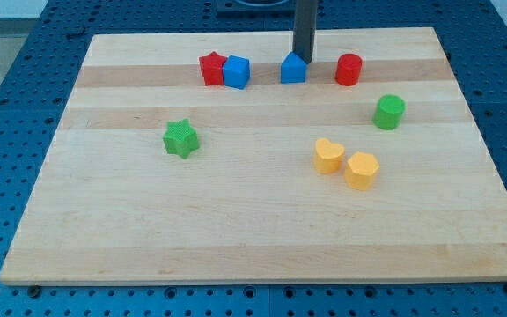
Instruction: Nudge red star along with blue cube right a bit
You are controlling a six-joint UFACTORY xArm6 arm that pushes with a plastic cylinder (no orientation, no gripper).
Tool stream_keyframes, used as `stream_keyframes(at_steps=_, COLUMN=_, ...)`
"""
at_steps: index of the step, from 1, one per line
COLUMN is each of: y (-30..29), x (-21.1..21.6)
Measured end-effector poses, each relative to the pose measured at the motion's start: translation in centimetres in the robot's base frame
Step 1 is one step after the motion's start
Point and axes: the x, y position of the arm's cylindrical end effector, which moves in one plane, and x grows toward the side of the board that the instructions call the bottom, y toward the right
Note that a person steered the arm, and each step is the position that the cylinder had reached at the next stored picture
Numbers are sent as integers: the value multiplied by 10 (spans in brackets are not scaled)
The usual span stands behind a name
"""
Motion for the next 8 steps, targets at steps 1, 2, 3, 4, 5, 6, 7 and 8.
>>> stream_keyframes(at_steps=1, y=-29, x=-17)
stream_keyframes(at_steps=2, y=-67, x=-38)
stream_keyframes(at_steps=3, y=-128, x=-51)
stream_keyframes(at_steps=4, y=-179, x=-40)
stream_keyframes(at_steps=5, y=-210, x=-16)
stream_keyframes(at_steps=6, y=-213, x=1)
stream_keyframes(at_steps=7, y=-201, x=16)
stream_keyframes(at_steps=8, y=-191, x=22)
